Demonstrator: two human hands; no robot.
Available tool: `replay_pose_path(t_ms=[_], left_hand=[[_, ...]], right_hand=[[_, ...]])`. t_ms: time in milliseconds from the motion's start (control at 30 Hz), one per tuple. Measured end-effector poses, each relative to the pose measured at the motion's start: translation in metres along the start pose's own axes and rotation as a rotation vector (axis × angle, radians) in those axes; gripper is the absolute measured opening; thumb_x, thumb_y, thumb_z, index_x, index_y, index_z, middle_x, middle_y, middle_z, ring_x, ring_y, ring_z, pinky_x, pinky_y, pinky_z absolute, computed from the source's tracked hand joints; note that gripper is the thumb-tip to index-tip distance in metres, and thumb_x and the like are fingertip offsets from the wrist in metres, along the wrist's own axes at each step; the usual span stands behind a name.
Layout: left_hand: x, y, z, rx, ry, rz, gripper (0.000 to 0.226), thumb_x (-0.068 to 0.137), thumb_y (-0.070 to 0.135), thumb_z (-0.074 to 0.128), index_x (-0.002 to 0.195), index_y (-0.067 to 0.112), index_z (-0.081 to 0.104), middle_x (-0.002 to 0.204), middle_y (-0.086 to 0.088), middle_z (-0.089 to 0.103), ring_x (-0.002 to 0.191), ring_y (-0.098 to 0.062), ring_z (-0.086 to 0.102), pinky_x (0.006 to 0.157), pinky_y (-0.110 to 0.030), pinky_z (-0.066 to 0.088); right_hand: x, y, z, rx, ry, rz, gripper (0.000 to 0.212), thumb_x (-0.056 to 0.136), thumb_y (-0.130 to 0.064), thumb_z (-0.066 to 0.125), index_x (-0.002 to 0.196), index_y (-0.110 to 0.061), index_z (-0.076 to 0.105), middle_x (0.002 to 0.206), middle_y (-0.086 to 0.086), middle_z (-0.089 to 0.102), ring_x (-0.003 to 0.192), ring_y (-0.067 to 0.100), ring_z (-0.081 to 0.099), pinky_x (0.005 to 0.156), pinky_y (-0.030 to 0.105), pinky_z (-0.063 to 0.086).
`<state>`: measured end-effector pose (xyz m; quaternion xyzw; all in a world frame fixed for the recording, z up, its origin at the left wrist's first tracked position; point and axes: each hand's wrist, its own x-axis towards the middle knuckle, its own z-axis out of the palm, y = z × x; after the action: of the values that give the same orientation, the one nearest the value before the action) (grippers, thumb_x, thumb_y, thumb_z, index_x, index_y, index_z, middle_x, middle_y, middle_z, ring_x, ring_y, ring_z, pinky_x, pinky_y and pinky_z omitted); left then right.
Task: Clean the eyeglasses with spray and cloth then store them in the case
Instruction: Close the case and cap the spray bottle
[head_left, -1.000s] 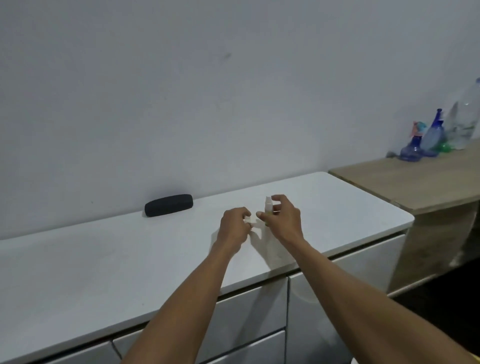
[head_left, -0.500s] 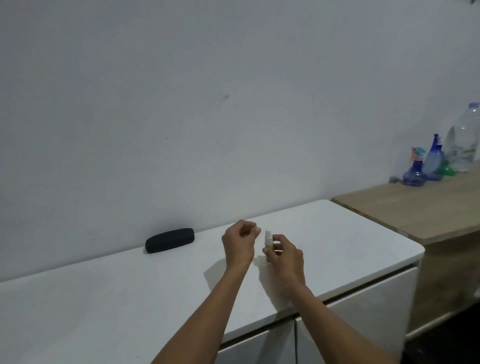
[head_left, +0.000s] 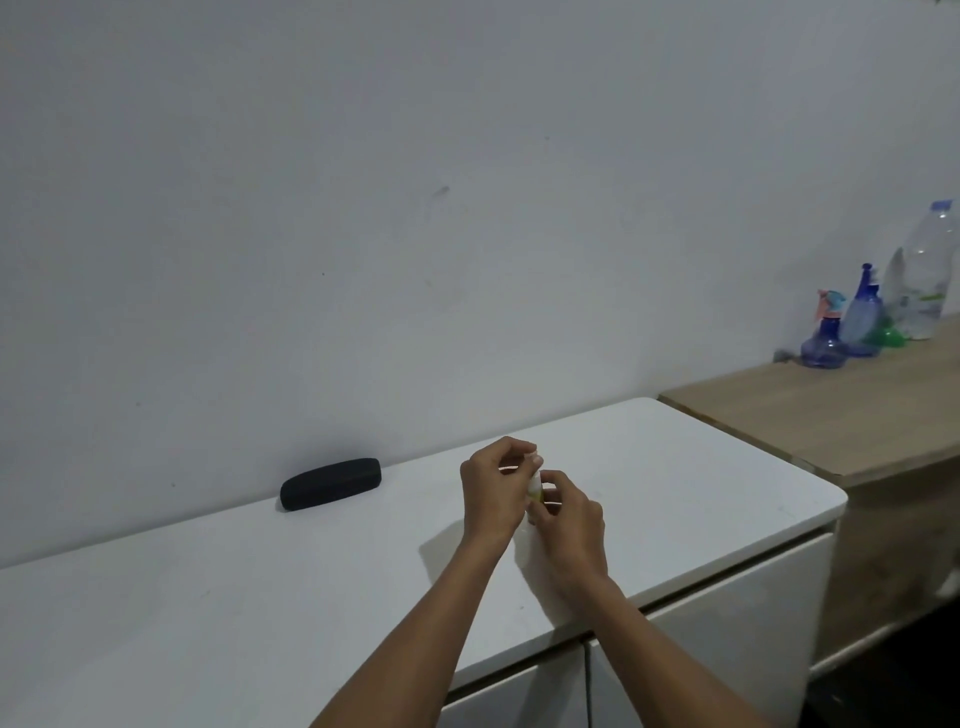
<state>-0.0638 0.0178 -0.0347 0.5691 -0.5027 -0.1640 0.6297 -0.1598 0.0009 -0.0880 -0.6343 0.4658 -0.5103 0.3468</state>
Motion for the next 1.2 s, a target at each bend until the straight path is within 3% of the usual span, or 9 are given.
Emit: replay_pose_path(t_ms=[133, 267, 433, 633, 767, 900, 1000, 1200], left_hand=[[-0.001, -0.007, 0.002, 0.023, -0.027, 0.019, 0.008, 0.085, 0.006, 0.075, 0.085, 0.014, 0.076, 0.081, 0.006, 0.076, 0.079, -0.005, 0.072, 0.071, -0.016, 0.056], [0.001, -0.009, 0.001, 0.010, -0.042, 0.048, 0.010, 0.083, 0.003, 0.075, 0.088, 0.012, 0.072, 0.083, 0.003, 0.075, 0.080, -0.007, 0.072, 0.070, -0.014, 0.054], [0.003, -0.013, -0.012, 0.034, -0.113, 0.027, 0.028, 0.084, 0.013, 0.079, 0.107, 0.018, 0.066, 0.087, 0.000, 0.075, 0.077, -0.004, 0.071, 0.065, -0.011, 0.051], [0.002, -0.044, -0.066, 0.360, -0.029, -0.032, 0.029, 0.087, 0.036, 0.076, 0.111, 0.025, 0.065, 0.105, 0.004, 0.071, 0.102, -0.014, 0.065, 0.088, -0.032, 0.054], [-0.002, -0.068, -0.126, 0.707, -0.102, -0.088, 0.040, 0.092, 0.045, 0.067, 0.126, 0.024, 0.059, 0.128, -0.002, 0.059, 0.118, -0.021, 0.060, 0.099, -0.042, 0.050], [-0.003, -0.093, -0.172, 0.931, -0.103, -0.100, 0.054, 0.094, 0.049, 0.061, 0.138, 0.018, 0.056, 0.140, -0.005, 0.059, 0.135, -0.025, 0.048, 0.112, -0.040, 0.038], [-0.002, -0.104, -0.182, 1.026, -0.118, -0.201, 0.066, 0.098, 0.059, 0.044, 0.149, 0.017, 0.044, 0.155, -0.009, 0.044, 0.146, -0.027, 0.034, 0.120, -0.040, 0.026], [0.007, -0.105, -0.178, 1.138, -0.174, -0.252, 0.069, 0.098, 0.060, 0.033, 0.151, 0.017, 0.037, 0.159, -0.012, 0.033, 0.147, -0.030, 0.025, 0.119, -0.044, 0.018]], right_hand=[[0.000, -0.001, -0.001, 0.009, 0.005, -0.014, 0.021, 0.097, -0.018, 0.069, 0.117, -0.025, 0.069, 0.090, -0.007, 0.072, 0.088, 0.010, 0.071, 0.082, 0.030, 0.058], [0.001, 0.000, -0.001, -0.006, 0.001, -0.010, 0.021, 0.096, -0.018, 0.070, 0.116, -0.025, 0.070, 0.087, -0.007, 0.071, 0.085, 0.011, 0.071, 0.084, 0.033, 0.058], [0.003, 0.000, 0.000, -0.010, 0.002, -0.001, 0.019, 0.094, -0.021, 0.072, 0.112, -0.028, 0.071, 0.089, -0.006, 0.076, 0.085, 0.012, 0.074, 0.084, 0.038, 0.059], [0.003, 0.000, 0.001, -0.056, 0.008, 0.006, 0.025, 0.092, -0.025, 0.074, 0.117, -0.025, 0.070, 0.097, -0.001, 0.076, 0.090, 0.018, 0.073, 0.085, 0.035, 0.056], [0.009, -0.006, 0.008, -0.049, -0.018, 0.025, 0.021, 0.090, -0.026, 0.074, 0.111, -0.026, 0.070, 0.094, -0.003, 0.077, 0.086, 0.020, 0.075, 0.085, 0.040, 0.058], [0.015, -0.023, 0.037, -0.041, -0.062, -0.009, 0.020, 0.089, -0.025, 0.073, 0.109, -0.025, 0.070, 0.085, -0.006, 0.078, 0.080, 0.017, 0.075, 0.081, 0.036, 0.058], [0.020, -0.037, 0.068, -0.004, -0.114, -0.021, 0.020, 0.088, -0.024, 0.073, 0.107, -0.025, 0.071, 0.087, -0.005, 0.077, 0.077, 0.018, 0.075, 0.079, 0.037, 0.060], [0.041, -0.055, 0.129, 0.017, -0.179, -0.041, 0.013, 0.091, -0.023, 0.072, 0.102, -0.026, 0.067, 0.090, -0.003, 0.075, 0.074, 0.016, 0.075, 0.077, 0.036, 0.059]])
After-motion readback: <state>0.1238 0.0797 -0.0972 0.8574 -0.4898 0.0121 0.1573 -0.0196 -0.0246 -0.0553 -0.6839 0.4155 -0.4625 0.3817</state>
